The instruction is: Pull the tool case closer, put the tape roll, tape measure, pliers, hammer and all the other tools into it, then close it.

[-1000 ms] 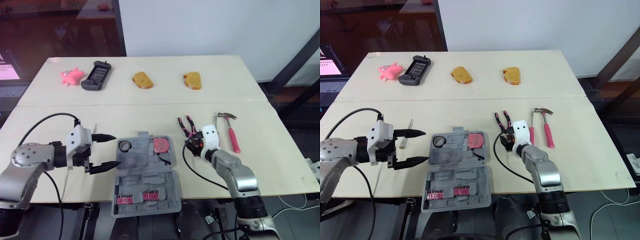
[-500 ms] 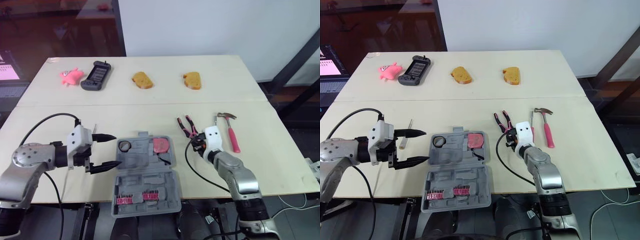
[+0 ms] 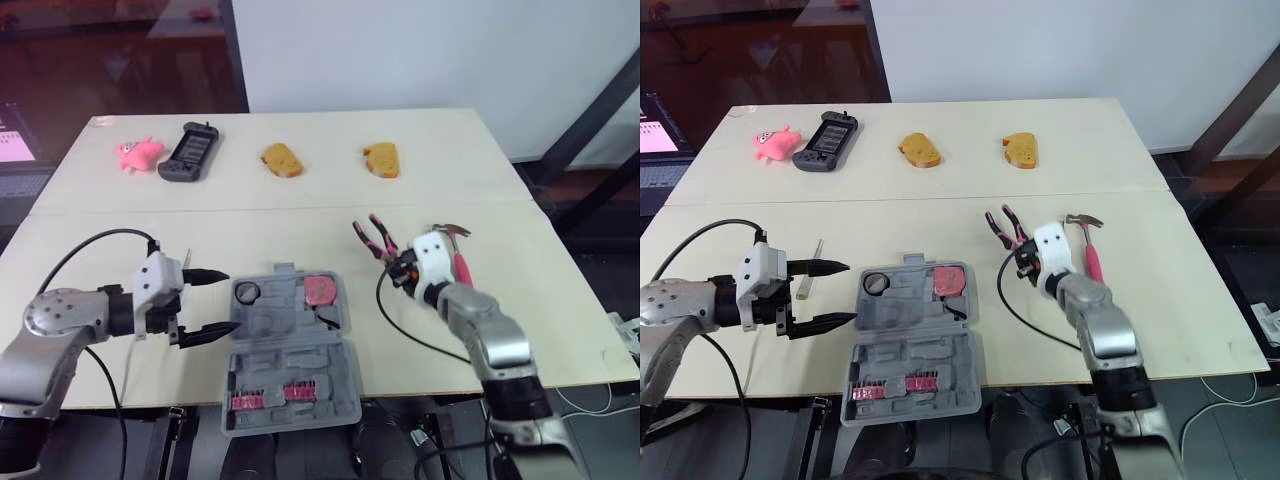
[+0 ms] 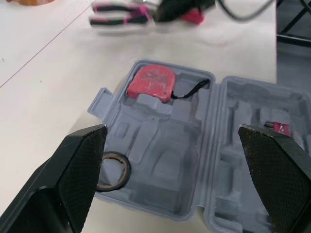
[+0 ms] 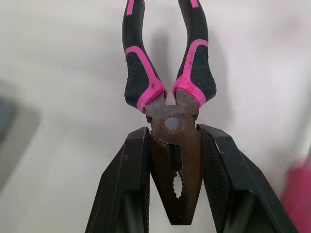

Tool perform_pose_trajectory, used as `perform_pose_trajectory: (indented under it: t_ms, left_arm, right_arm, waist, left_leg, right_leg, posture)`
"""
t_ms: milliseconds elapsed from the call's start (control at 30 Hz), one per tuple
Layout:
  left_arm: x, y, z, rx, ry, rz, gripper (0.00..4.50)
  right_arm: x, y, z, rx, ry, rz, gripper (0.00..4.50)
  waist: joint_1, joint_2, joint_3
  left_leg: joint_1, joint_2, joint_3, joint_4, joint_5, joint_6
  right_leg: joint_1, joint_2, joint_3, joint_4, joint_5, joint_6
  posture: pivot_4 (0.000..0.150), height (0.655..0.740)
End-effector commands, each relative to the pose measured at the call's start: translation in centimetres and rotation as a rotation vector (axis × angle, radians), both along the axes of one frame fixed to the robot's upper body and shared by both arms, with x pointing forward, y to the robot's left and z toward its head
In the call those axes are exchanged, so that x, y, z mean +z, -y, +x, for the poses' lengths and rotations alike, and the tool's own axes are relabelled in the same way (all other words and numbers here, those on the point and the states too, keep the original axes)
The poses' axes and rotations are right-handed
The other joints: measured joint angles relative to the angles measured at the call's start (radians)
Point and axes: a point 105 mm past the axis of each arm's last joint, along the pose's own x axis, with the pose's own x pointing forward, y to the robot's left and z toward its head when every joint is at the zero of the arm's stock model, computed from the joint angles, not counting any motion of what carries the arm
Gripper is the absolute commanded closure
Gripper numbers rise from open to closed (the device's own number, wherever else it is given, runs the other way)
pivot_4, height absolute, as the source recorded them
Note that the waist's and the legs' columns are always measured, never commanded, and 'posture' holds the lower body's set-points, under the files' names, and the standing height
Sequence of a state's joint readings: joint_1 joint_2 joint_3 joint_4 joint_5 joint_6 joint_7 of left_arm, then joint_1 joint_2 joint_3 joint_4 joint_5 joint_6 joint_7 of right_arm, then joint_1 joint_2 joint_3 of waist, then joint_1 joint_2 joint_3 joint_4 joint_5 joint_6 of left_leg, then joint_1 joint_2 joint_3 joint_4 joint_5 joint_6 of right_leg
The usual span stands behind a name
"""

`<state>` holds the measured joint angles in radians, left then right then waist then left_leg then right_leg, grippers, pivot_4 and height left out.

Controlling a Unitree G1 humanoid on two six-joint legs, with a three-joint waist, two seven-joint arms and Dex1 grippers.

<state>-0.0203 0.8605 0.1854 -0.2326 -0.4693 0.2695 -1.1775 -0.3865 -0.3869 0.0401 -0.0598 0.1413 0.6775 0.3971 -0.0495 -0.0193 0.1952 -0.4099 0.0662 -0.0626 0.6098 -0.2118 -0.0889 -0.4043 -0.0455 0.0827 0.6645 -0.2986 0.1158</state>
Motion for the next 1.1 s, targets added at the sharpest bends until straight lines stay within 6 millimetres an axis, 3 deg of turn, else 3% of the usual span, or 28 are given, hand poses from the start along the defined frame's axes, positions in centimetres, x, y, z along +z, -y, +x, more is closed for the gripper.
perform_pose_trajectory:
  t_ms: [33,100,233,333,533,633,1100]
  left_arm:
    - [0.7,-1.7,-0.1,0.052,0.037,0.01,0.0]
    - [0.8,-2.7,-0.1,0.085,0.034,0.006,0.0]
    - [0.6,-4.8,-0.6,0.138,0.012,0.026,0.0]
    - [1.3,-6.7,-1.1,0.189,0.003,0.016,0.0]
    - [1.4,-8.3,-2.6,0.223,-0.014,0.04,0.0]
    - [1.1,-8.3,-3.7,0.23,-0.028,0.035,0.0]
    - [-0.1,-6.6,-5.5,0.231,-0.071,0.014,0.0]
  right_arm:
    - [4.8,-3.1,-0.3,0.259,0.154,-0.169,3.55]
    - [5.8,-4.9,-1.5,0.441,0.182,-0.264,3.55]
    - [7.1,-7.3,-3.5,0.692,0.046,-0.279,3.55]
    - [6.7,-9.4,-5.4,0.915,-0.107,-0.324,3.55]
    - [5.7,-11.7,-7.7,1.12,-0.213,-0.486,3.55]
    - [5.1,-13.1,-7.2,1.091,-0.242,-0.534,3.55]
    - [3.4,-14.8,-5.9,0.975,-0.298,-0.583,3.55]
  waist:
    - [-0.001,0.001,0.0]
    - [0.001,0.001,0.0]
    - [0.001,0.0,0.001]
    - [-0.001,0.0,0.001]
    - [0.005,0.0,0.001]
    - [0.0,0.0,0.001]
    - [0.002,0.0,0.001]
  left_leg:
    - [0.0,0.0,0.0,0.0,0.0,0.0]
    - [0.0,0.0,0.0,-0.001,0.0,0.0]
    - [0.0,0.0,0.0,-0.001,0.0,0.0]
    - [0.0,0.0,0.0,0.0,0.0,0.0]
    - [-0.001,0.0,0.0,0.001,0.0,0.0]
    - [-0.002,0.001,0.001,0.001,0.0,0.0]
    - [-0.003,0.001,0.001,0.001,0.0,0.0]
  right_leg:
    - [0.0,0.0,0.0,0.0,0.0,0.0]
    - [-0.001,0.0,0.0,0.0,0.0,0.0]
    - [-0.001,0.0,0.0,0.0,0.0,0.0]
    - [-0.001,0.0,0.0,0.0,-0.001,-0.002]
    - [-0.001,-0.001,-0.001,0.0,-0.002,-0.003]
    - [-0.003,-0.001,-0.001,0.0,-0.002,-0.003]
    - [-0.005,-0.001,-0.001,0.001,-0.002,-0.004]
  posture:
    - [0.15,0.74]
    - [0.15,0.74]
    - [0.15,0.74]
    - [0.15,0.74]
    - [0.15,0.74]
    - [0.15,0.74]
    - [0.15,0.74]
